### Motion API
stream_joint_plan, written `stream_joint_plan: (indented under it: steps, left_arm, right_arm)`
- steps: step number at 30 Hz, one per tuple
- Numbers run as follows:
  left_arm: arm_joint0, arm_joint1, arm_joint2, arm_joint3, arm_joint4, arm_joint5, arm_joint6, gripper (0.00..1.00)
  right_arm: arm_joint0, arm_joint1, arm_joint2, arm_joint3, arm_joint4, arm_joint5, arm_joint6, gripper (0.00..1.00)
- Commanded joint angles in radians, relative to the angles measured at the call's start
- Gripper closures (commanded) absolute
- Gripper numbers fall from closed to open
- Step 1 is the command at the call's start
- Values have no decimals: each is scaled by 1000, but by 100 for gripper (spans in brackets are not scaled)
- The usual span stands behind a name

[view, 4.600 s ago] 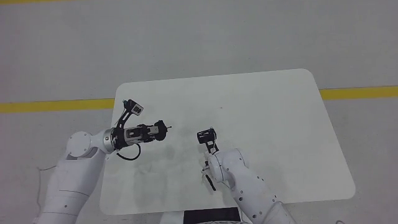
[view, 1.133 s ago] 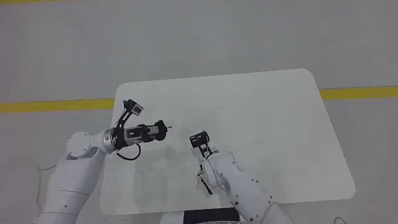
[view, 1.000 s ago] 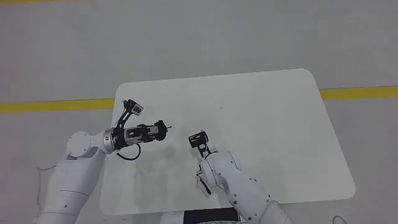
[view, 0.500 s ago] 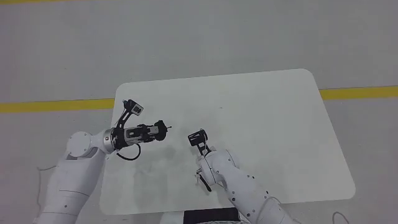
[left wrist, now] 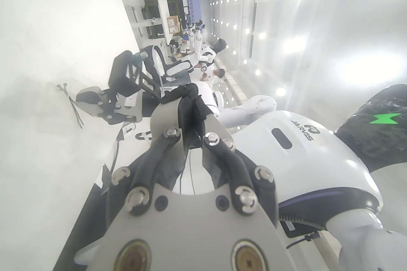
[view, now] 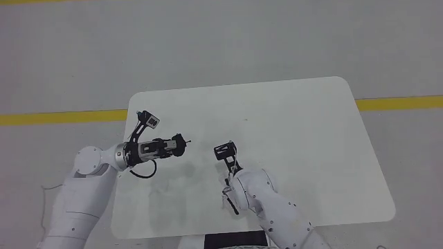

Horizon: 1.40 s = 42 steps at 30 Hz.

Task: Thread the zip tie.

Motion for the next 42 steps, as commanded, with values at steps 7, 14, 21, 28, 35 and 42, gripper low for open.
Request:
stream_joint_plan:
  steps: [7,14,21,28,35,42]
  left_arm:
    - [0,0,0,0,0,0,0,100]
    - [0,0,0,0,0,0,0,100]
    - [0,0,0,0,0,0,0,100]
    - [0,0,0,0,0,0,0,100]
    - [0,0,0,0,0,0,0,100]
    - [0,0,0,0,0,0,0,100]
  right_arm:
    - [-111,10,76,-138,148,-33,-146,100]
    - [-172,27,194,-178,378,-149,-272,100]
    - [-186,34,239,-176,476,-217,-301,100]
    - [-186,34,239,-176,476,-217,-301,100]
    - [-215,39,254,-186,568,-252,-486,100]
    - [-273,34,219,-200,679,-291,-824,100]
